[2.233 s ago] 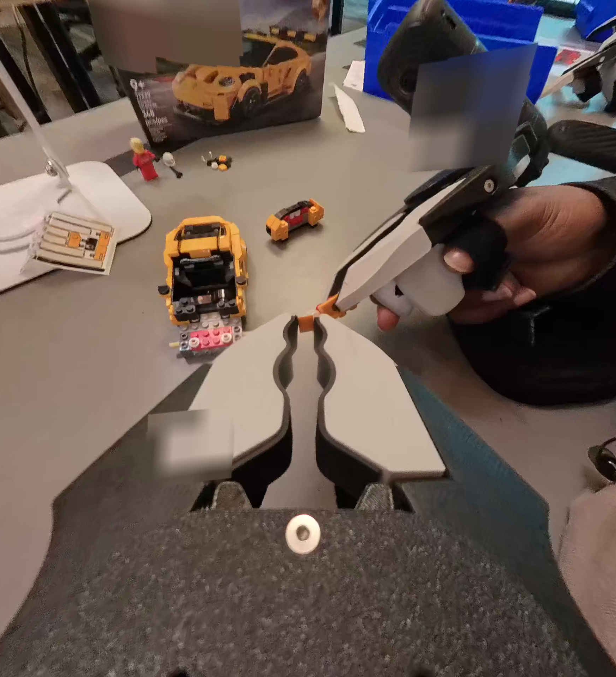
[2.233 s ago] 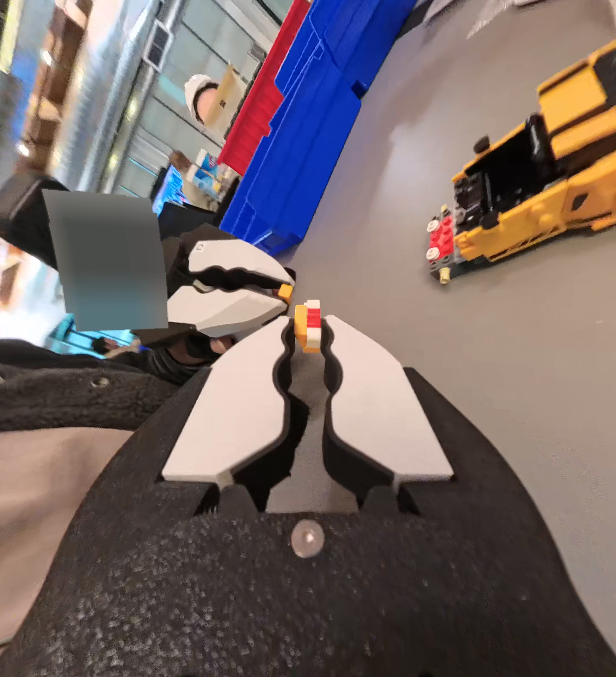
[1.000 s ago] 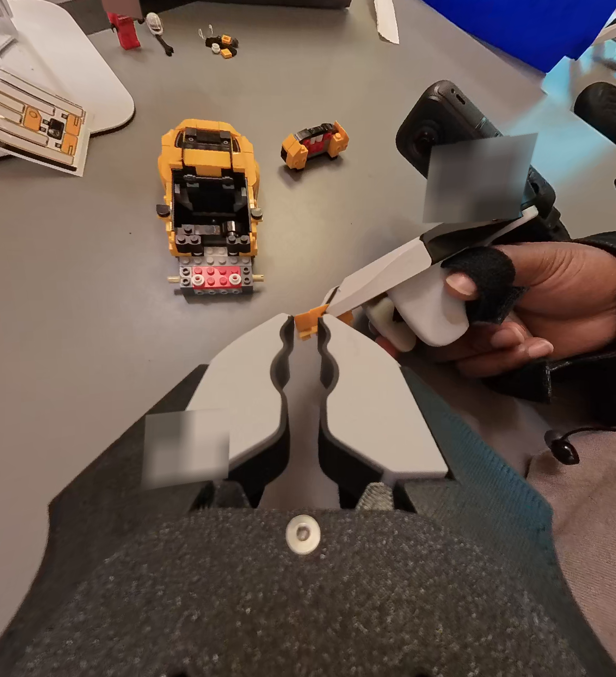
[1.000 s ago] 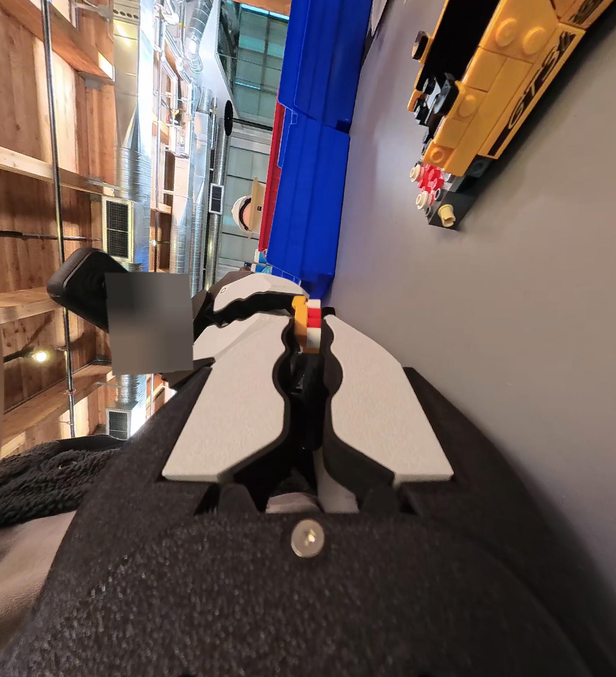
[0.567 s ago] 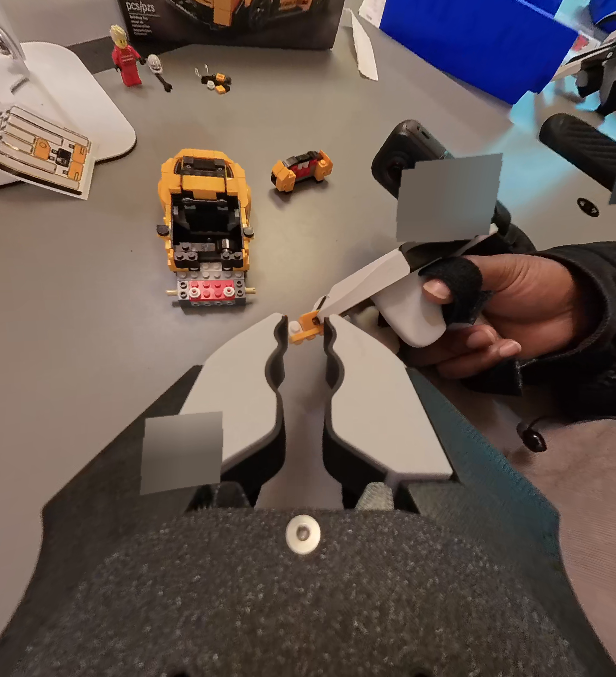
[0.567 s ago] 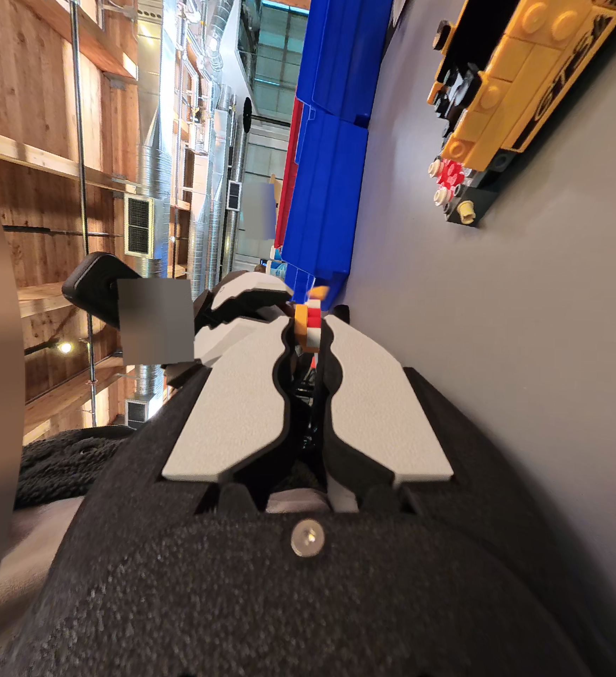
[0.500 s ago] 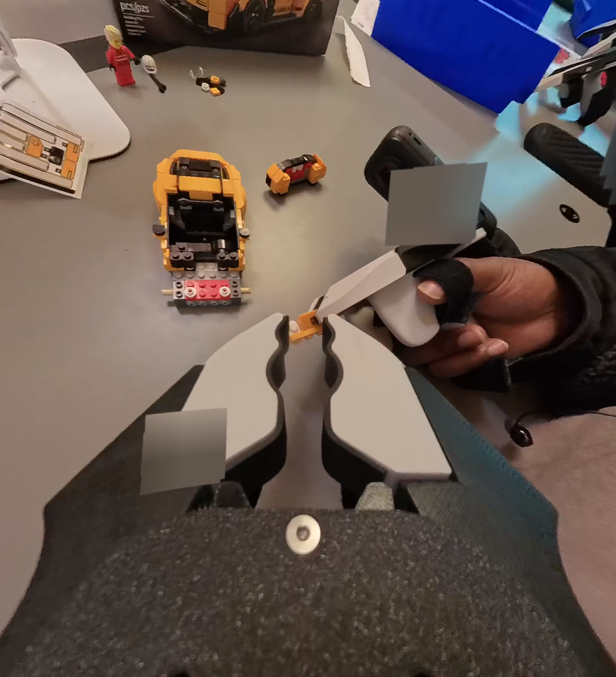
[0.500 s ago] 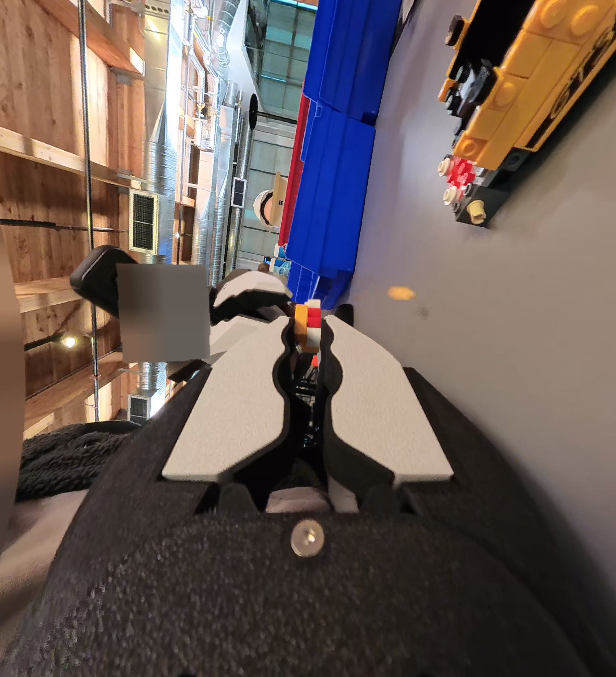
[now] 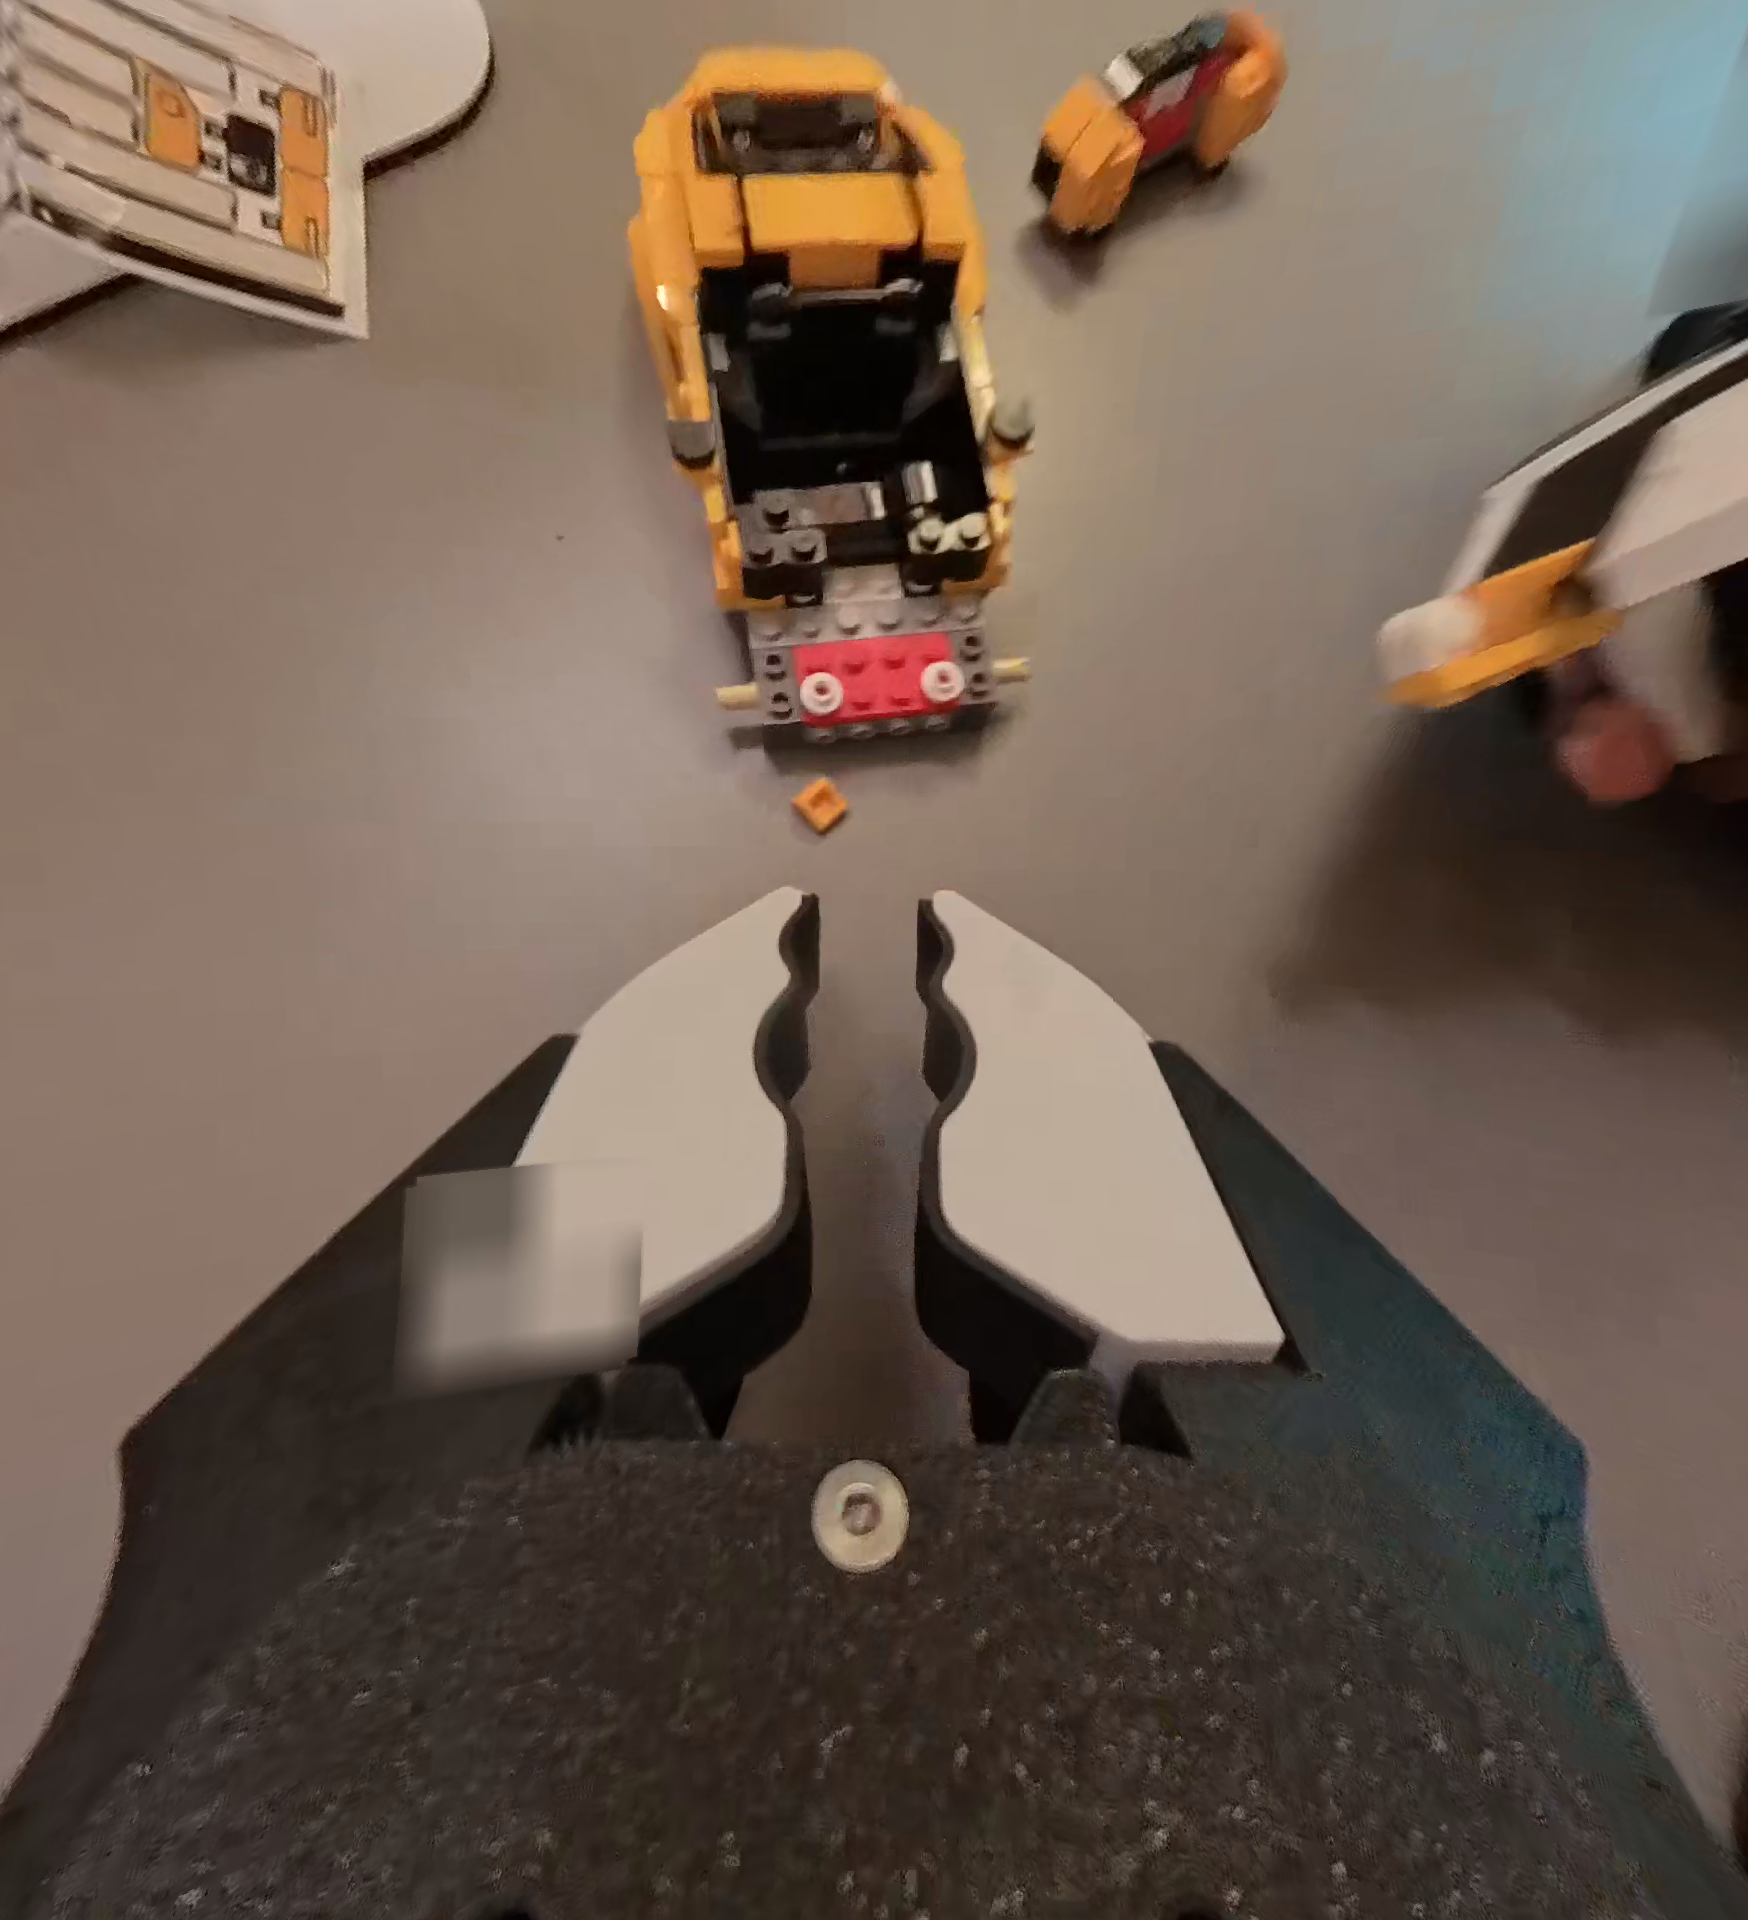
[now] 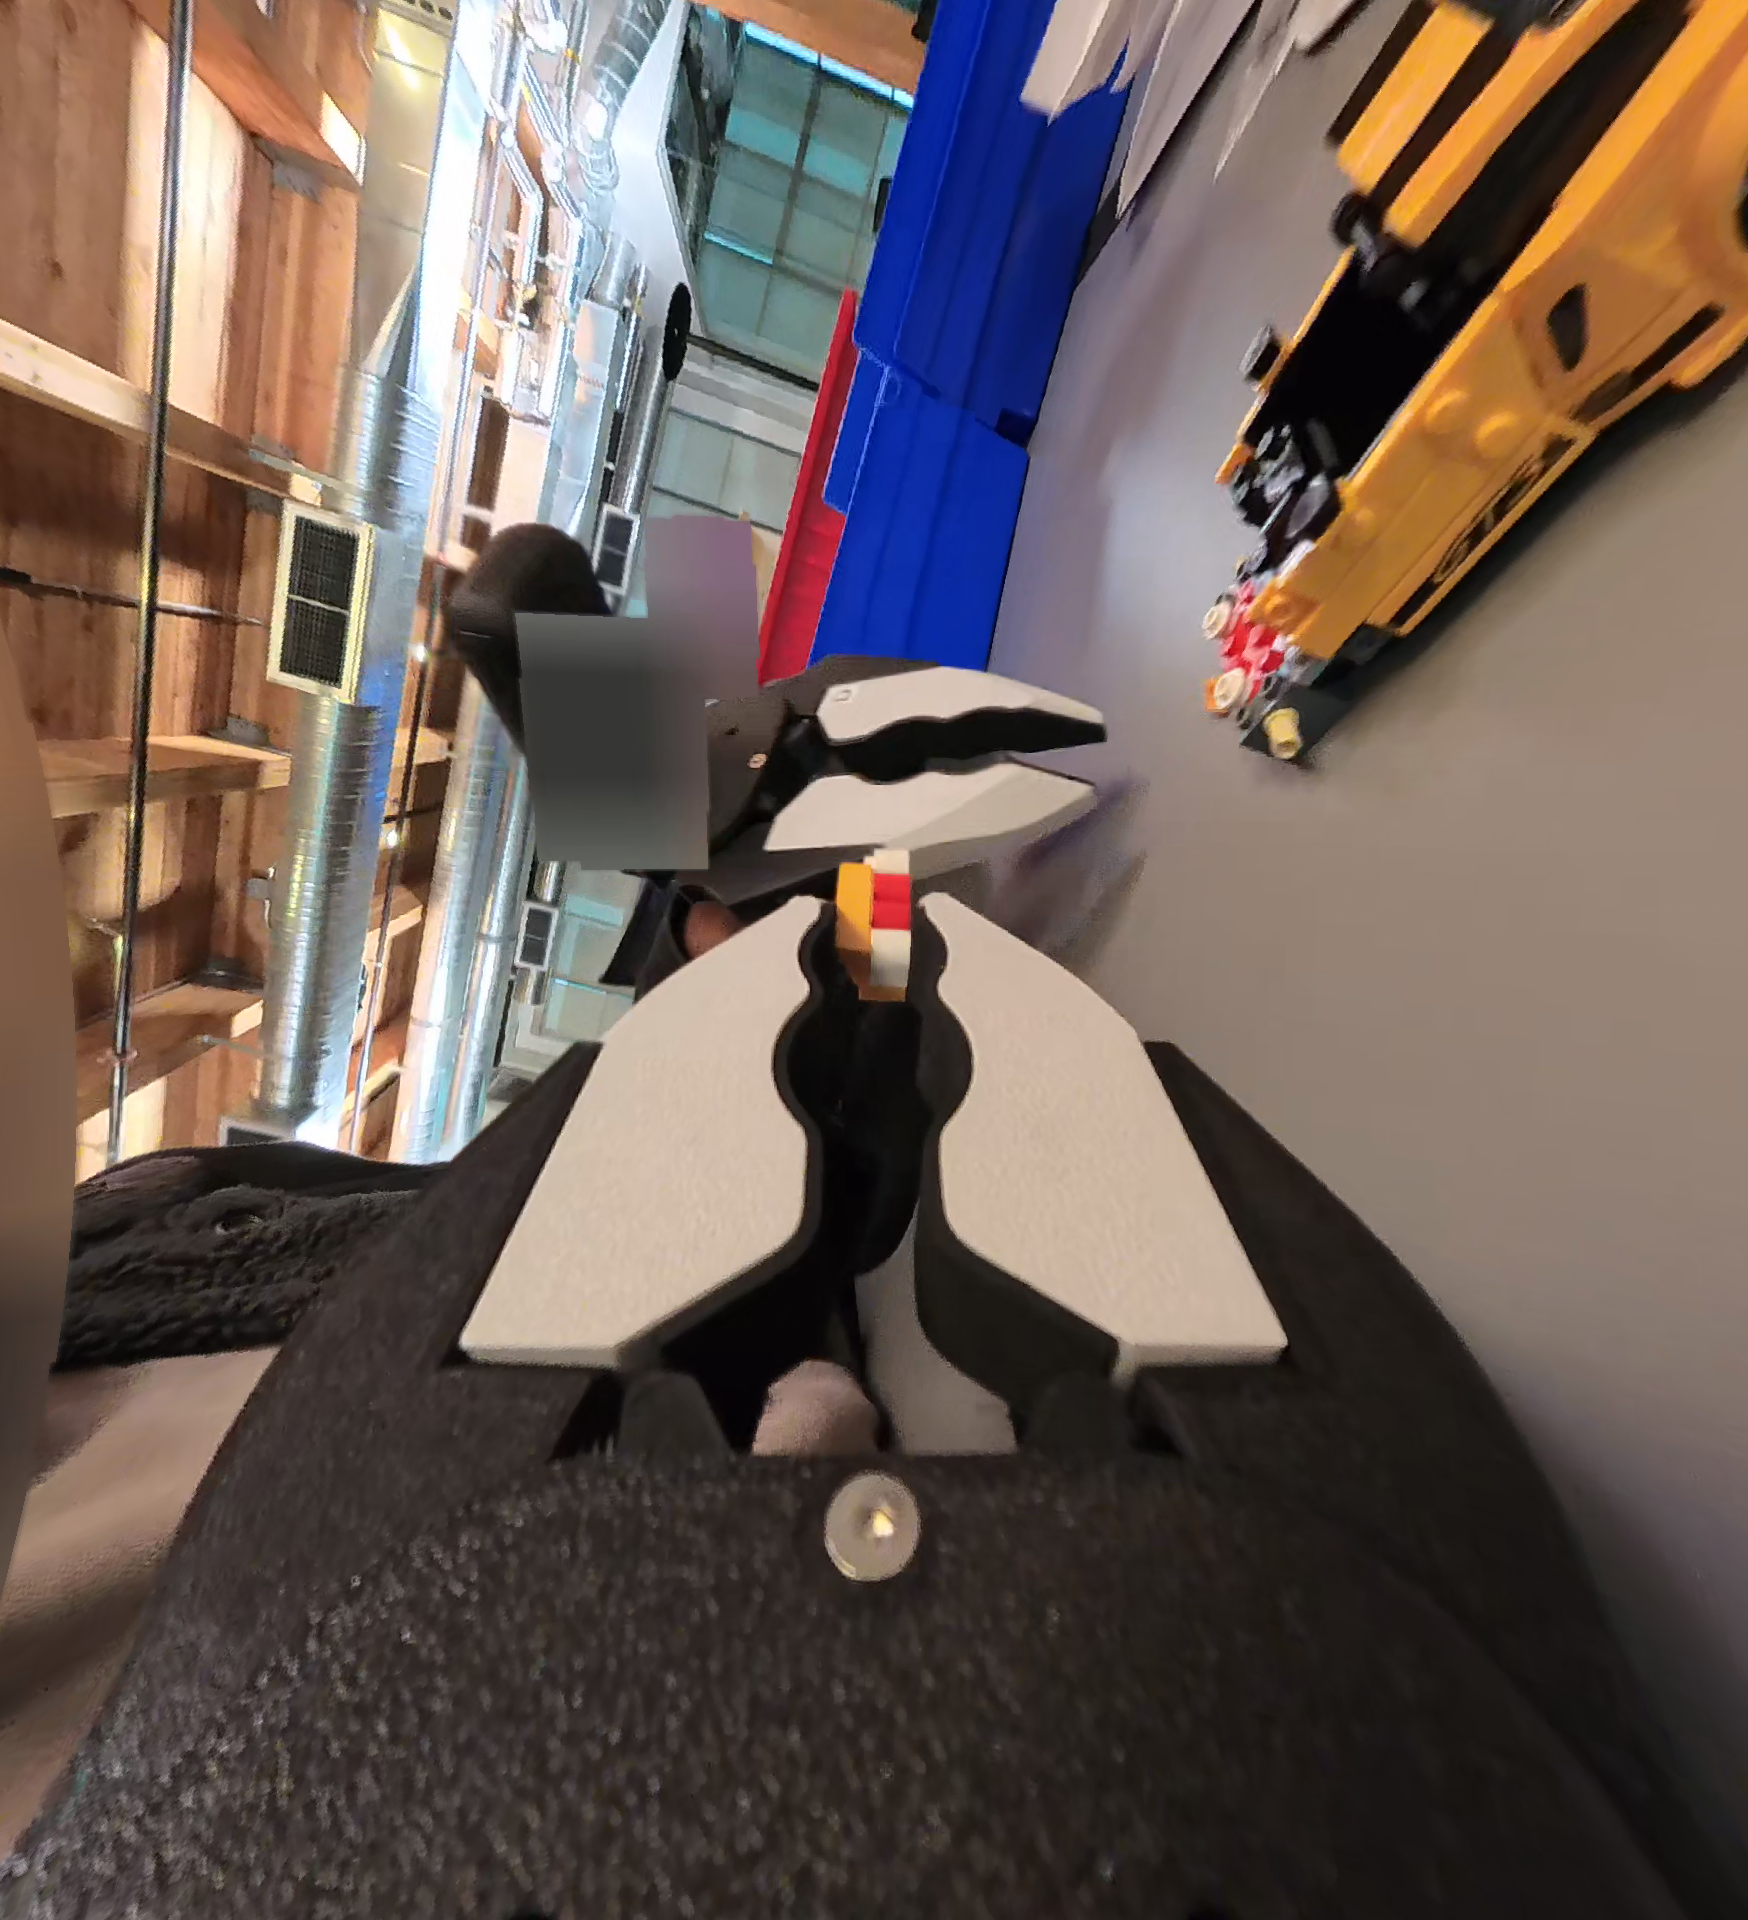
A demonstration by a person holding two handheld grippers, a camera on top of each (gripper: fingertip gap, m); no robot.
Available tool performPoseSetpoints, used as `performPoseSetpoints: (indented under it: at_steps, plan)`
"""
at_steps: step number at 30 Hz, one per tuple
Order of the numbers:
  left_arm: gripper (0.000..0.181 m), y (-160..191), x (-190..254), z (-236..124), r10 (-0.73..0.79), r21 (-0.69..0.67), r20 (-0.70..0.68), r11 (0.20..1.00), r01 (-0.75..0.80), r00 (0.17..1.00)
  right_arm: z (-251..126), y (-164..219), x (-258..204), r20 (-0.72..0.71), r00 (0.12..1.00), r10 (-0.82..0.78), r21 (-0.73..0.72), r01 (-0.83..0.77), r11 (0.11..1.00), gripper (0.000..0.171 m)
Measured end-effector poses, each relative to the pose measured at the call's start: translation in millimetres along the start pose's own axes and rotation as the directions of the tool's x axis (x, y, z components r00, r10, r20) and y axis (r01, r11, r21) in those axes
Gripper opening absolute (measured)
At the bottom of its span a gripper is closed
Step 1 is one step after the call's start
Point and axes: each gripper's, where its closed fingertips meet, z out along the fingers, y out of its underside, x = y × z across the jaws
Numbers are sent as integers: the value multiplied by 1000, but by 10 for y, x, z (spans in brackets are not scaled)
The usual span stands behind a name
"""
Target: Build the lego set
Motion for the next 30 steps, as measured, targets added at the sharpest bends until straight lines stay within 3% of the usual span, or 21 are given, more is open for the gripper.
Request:
performPoseSetpoints:
  at_steps: [8, 13, 20, 24, 30]
  plan:
    - [21, -59, -83, 270, 75, -44, 30, 996, -73, 997, -70, -104, 6, 25, 1000, 10, 33, -11, 999, 13]
    - [9, -74, -96, 300, 94, -47, 39, 995, -92, 995, -73, -102, -10, 42, 999, 11, 30, -12, 999, 13]
    - [18, 67, 415, -15, 365, 140, -137, 927, -347, 921, -80, -106, -18, 48, 999, 3, 34, -5, 999, 13]
    - [18, 149, 541, -169, 285, 175, -215, 952, -250, 934, -75, -97, -25, 48, 999, -6, 30, 4, 1000, 13]
    - [13, 282, 431, -156, 293, 54, -202, 956, -288, 934, -84, -106, -35, 52, 999, -9, 36, 7, 999, 13]
